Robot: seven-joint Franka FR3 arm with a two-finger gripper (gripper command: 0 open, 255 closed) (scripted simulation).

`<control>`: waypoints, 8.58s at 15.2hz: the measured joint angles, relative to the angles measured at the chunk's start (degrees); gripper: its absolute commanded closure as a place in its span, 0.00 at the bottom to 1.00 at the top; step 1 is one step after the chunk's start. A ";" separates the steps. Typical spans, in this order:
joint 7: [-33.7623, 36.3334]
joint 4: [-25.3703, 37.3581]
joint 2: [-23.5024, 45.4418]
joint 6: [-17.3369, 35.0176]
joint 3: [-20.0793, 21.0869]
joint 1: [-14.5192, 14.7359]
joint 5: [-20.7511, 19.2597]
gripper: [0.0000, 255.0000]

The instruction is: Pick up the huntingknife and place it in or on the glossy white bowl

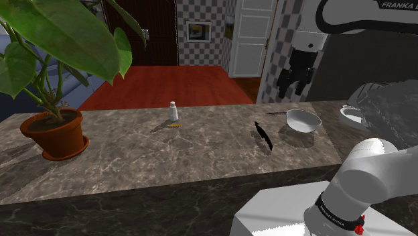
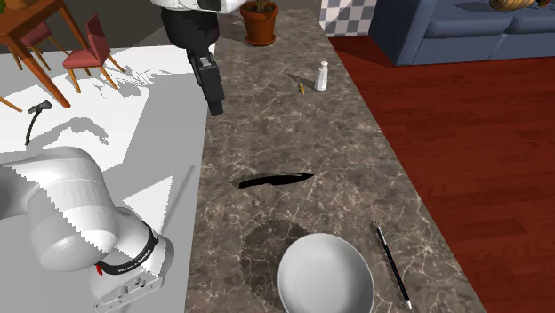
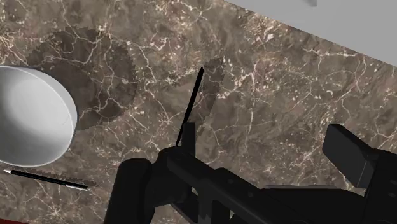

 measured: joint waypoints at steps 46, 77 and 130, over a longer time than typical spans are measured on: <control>8.90 -21.43 28.73 46.23 -3.01 -5.97 -0.92 1.00; 7.95 -8.89 17.29 21.66 -3.43 -7.16 -2.12 1.00; -21.09 1.11 29.35 25.49 -26.36 -17.69 -10.88 0.00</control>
